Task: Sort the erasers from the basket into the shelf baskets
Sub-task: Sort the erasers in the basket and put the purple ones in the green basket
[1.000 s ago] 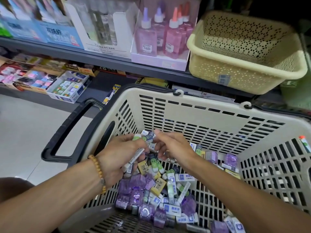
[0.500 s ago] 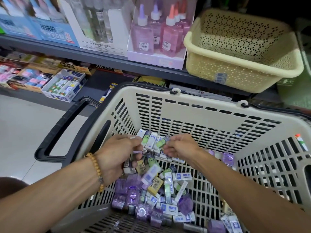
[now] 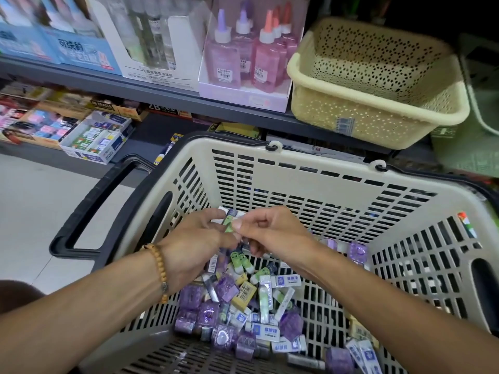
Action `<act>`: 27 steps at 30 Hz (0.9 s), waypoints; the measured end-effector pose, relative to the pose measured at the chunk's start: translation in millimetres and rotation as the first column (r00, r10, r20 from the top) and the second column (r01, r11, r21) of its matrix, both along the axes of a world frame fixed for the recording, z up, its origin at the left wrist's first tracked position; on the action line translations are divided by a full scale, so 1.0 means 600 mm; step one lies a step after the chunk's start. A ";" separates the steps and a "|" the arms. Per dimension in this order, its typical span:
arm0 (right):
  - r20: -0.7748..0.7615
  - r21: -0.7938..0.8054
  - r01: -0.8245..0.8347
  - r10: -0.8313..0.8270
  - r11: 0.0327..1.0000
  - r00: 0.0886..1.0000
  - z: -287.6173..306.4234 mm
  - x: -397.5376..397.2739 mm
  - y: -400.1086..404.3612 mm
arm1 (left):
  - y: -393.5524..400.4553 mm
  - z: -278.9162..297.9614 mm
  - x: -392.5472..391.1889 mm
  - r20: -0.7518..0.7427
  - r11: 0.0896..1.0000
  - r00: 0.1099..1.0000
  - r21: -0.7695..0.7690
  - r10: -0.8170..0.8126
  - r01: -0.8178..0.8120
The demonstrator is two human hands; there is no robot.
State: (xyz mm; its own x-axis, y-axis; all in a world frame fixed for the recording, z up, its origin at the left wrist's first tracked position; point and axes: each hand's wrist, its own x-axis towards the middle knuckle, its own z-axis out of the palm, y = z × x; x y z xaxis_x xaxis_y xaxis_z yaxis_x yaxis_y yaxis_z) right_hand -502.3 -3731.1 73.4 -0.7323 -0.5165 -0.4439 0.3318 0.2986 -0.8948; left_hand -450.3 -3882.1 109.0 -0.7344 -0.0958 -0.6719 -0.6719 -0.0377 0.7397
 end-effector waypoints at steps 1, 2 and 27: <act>0.032 -0.012 0.006 -0.005 1.000 0.999 -0.002 0.000 0.001 | 0.002 0.001 0.001 0.009 0.999 1.000 -0.026 -0.023 0.023; 0.080 -0.040 0.036 -0.033 0.999 0.996 -0.006 -0.002 0.005 | 0.002 0.000 0.001 0.025 0.999 0.999 -0.037 -0.035 0.036; -0.289 0.281 0.075 0.010 0.957 0.957 -0.071 -0.021 0.029 | -0.005 0.004 -0.005 -0.118 0.980 0.985 -0.141 0.124 -0.140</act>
State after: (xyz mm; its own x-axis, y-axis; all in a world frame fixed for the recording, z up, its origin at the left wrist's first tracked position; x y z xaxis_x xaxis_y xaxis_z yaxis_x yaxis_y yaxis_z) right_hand -515.1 -3713.7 30.8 -0.8638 -0.3722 -0.3396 0.0900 0.5491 -0.8309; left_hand -453.5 -3885.3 111.7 -0.7760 -0.2893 -0.5605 -0.5841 -0.0057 0.8116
